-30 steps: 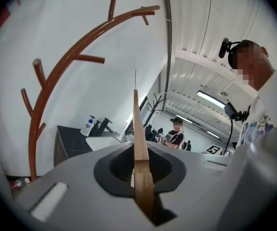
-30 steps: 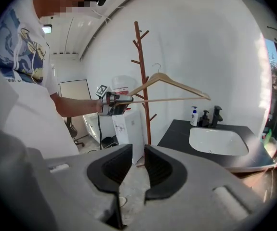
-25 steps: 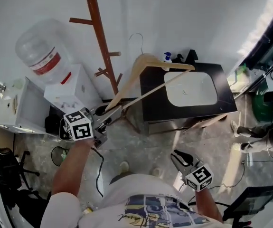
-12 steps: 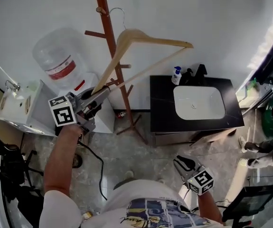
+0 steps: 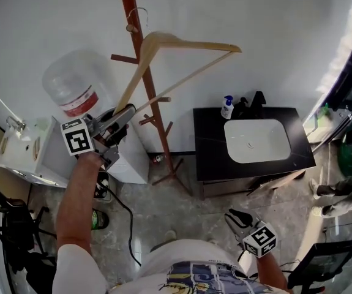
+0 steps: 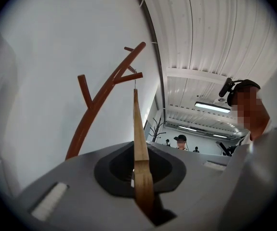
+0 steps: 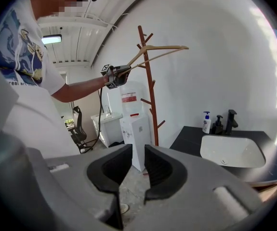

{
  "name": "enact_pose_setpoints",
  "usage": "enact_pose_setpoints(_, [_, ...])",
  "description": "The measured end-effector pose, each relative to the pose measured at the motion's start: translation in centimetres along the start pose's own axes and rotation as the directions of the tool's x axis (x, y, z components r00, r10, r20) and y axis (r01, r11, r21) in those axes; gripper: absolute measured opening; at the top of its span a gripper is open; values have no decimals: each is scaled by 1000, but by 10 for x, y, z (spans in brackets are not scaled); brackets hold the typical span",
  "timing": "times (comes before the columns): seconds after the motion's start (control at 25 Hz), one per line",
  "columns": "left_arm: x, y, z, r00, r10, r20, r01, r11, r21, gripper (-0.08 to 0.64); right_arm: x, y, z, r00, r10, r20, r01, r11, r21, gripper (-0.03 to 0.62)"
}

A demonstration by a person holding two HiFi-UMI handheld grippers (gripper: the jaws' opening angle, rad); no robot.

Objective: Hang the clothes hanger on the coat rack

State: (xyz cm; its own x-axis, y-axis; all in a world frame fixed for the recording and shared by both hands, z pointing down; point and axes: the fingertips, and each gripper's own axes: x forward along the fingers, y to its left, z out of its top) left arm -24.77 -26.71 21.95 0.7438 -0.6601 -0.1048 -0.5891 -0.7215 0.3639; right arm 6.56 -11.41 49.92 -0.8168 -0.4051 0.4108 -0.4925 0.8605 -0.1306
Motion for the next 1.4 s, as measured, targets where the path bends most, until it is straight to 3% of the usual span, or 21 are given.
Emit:
enact_pose_setpoints(0.44, [-18,47,-27,1000,11,-29,-12,1000,-14,25,17,10,6,998,-66,-4,66,998,23,80])
enact_pose_setpoints(0.92, [-32,75,-35,996,16,-90,-9,996,88,28,47,41,13,992,-126,13,125,991,53,80])
enact_pose_setpoints(1.4, [-32,108,-30,997,37,-61,-24,980,198,43,62,70,11,981,-194,9,192,977,96,80])
